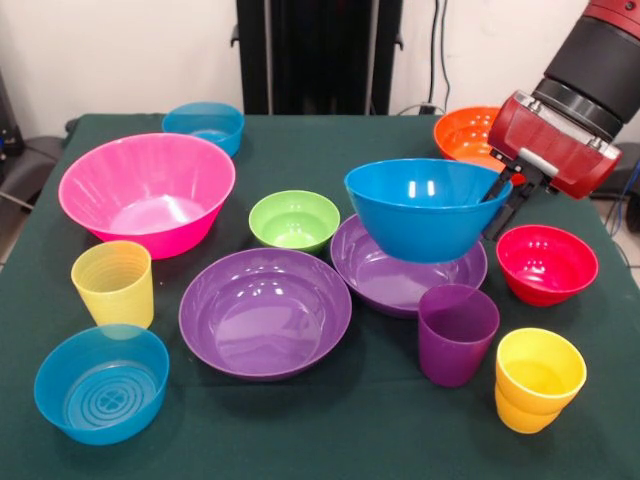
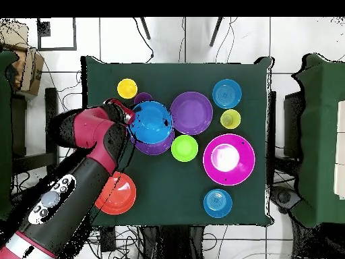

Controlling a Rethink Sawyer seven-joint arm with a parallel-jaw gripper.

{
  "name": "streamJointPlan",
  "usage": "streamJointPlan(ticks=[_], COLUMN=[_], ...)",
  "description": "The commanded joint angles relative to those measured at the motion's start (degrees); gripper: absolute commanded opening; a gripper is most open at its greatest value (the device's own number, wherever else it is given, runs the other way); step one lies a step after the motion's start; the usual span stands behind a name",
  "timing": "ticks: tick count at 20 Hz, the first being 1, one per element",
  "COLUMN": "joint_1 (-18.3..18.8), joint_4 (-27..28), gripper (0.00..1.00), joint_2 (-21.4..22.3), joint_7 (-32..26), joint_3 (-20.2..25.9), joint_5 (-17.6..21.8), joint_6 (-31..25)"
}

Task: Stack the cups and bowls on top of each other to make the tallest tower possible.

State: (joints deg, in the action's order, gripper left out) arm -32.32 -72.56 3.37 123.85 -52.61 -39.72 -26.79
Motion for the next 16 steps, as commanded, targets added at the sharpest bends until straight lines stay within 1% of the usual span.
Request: streamJointPlan(ticks=[1,6,13,16], joint_1=[-0.1,-0.2,0.1,0.1], joint_4=[2.8,4.1,7.0,7.2], gripper=[0.0,0.0,0.0,0.0], joint_2=[-0.6,-0.4,-2.1,-2.4], joint_7=[11.4,12.2,14.6,15.2], joint_3=[4.0,3.3,2.2,2.0], joint_5=[1.9,1.5,0.4,0.3], joint_6=[-5.9,-7.7,-8.5,-8.4])
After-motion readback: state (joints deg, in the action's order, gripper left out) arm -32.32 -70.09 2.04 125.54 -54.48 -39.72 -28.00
